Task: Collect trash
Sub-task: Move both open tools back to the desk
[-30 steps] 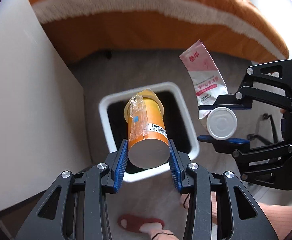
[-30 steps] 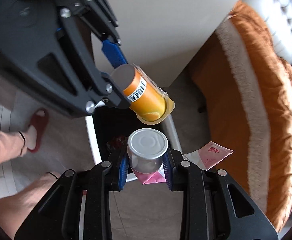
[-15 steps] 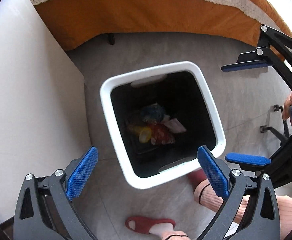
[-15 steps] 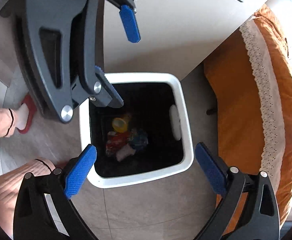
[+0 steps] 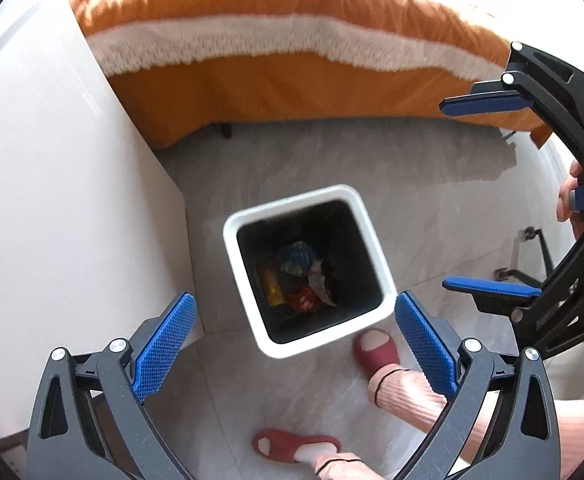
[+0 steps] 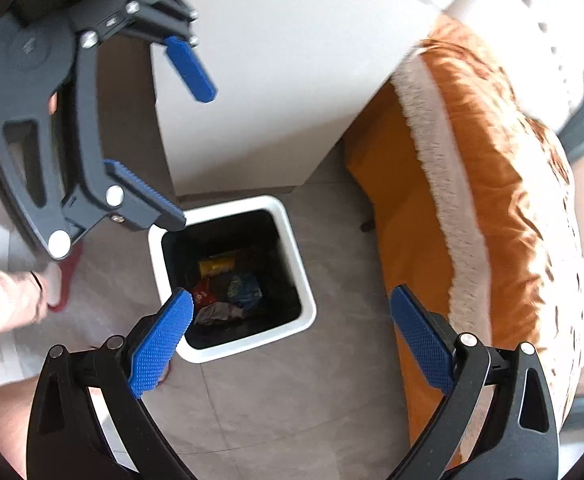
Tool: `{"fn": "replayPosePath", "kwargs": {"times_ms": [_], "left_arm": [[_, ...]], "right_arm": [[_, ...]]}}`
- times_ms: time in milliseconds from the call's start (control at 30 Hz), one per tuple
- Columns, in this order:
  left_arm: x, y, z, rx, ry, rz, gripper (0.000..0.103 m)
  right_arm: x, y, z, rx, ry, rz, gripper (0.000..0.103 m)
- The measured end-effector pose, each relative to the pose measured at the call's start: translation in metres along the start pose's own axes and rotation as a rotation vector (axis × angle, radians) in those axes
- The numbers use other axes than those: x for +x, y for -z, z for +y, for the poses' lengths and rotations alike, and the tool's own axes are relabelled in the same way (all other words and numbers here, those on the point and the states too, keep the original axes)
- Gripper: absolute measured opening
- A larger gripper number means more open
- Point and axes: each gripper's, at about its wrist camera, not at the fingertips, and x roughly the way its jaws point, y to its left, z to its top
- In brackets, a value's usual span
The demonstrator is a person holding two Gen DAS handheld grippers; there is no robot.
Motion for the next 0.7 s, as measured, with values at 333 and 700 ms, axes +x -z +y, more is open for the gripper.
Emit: {"fn": "replayPosePath", "kwargs": {"times_ms": [333, 700], "left_arm": [[-0.135, -0.02, -0.02, -0.079, -0.023, -0.169, 0.098], [-0.303, 0.002, 0.002, -0.239, -0.19, -0.394, 0.098]], "right_arm": [[-0.126, -0.029, -0.034, 0.23, 0.117, -0.045, 0.098], [-0.251, -0.099, -0.048, 0.468, 0.097, -0.226, 0.098]]}}
